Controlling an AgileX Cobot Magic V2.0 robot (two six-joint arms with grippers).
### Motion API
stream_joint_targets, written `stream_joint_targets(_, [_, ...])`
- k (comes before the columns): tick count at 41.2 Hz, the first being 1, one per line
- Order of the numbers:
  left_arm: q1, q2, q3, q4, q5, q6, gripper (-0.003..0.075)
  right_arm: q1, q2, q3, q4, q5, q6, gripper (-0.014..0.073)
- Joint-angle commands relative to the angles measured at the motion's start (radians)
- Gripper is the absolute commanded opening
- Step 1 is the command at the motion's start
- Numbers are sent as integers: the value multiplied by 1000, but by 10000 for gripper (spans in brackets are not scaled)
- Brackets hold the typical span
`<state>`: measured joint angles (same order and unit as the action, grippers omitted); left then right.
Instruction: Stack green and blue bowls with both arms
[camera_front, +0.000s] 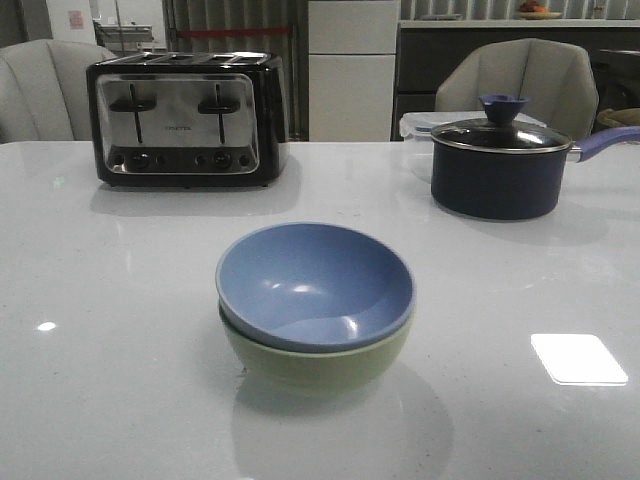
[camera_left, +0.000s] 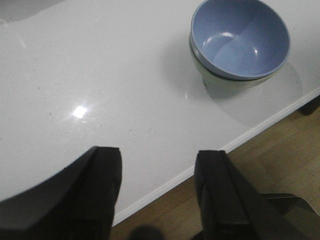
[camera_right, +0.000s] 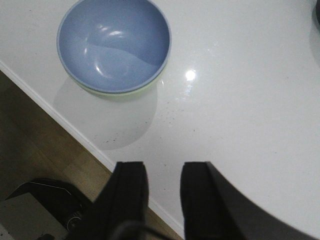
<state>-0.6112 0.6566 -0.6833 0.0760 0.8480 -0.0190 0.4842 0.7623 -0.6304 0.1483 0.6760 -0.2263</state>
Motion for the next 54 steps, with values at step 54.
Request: stream_joint_targets(54, [243,-240,122,-59,-283,83,100,-2,-7,-27,-2,-51,-12,28])
